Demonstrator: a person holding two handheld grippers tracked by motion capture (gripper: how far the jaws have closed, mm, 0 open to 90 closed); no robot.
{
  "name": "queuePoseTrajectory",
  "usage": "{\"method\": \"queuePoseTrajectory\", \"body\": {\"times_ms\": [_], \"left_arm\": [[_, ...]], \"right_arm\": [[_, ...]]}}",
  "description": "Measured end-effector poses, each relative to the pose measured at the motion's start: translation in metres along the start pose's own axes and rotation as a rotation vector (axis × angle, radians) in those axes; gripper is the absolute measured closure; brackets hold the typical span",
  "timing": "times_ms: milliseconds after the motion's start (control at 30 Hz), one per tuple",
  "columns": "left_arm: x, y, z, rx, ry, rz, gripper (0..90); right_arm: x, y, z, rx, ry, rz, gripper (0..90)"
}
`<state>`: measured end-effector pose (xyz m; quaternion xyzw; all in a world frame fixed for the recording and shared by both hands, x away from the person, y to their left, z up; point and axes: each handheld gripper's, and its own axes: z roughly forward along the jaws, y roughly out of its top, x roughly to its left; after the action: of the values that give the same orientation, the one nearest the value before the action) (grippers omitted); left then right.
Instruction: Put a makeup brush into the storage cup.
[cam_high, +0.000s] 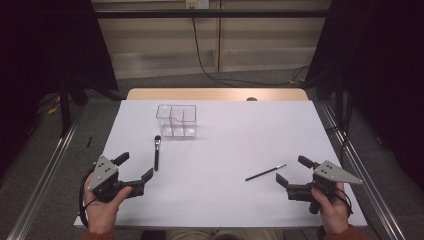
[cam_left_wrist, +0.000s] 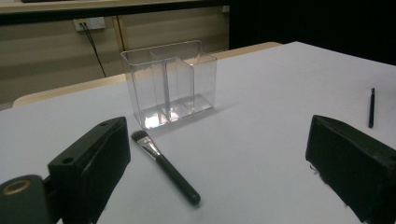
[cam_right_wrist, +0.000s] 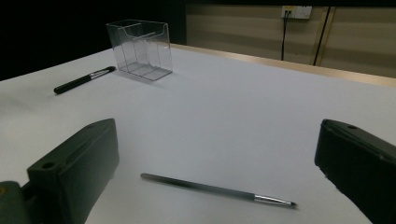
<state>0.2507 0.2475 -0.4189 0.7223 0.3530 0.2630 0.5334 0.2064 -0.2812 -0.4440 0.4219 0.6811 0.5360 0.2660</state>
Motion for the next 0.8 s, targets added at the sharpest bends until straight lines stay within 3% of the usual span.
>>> {"method": "queuePoseTrajectory", "body": {"times_ms": [133, 300, 367, 800], "left_arm": [[0.0, 0.004, 0.006, -0.007, -0.005, -0.009, 5.2], [0.001, 0.008, 0.013, -0.008, -0.008, 0.013, 4.6], [0.002, 0.01, 0.017, -0.009, 0.015, 0.026, 3.7], [0.012, 0.022, 0.046, -0.007, 0.024, 0.013, 3.7]], "right_arm": [[0.0, 0.0, 0.0, 0.0, 0.002, 0.001, 0.0], [0.0, 0.0, 0.0, -0.007, 0.002, 0.0, 0.0], [-0.001, 0.0, 0.0, -0.011, 0.008, -0.01, 0.0], [0.0, 0.0, 0.0, -0.014, 0.012, -0.008, 0.0]]}}
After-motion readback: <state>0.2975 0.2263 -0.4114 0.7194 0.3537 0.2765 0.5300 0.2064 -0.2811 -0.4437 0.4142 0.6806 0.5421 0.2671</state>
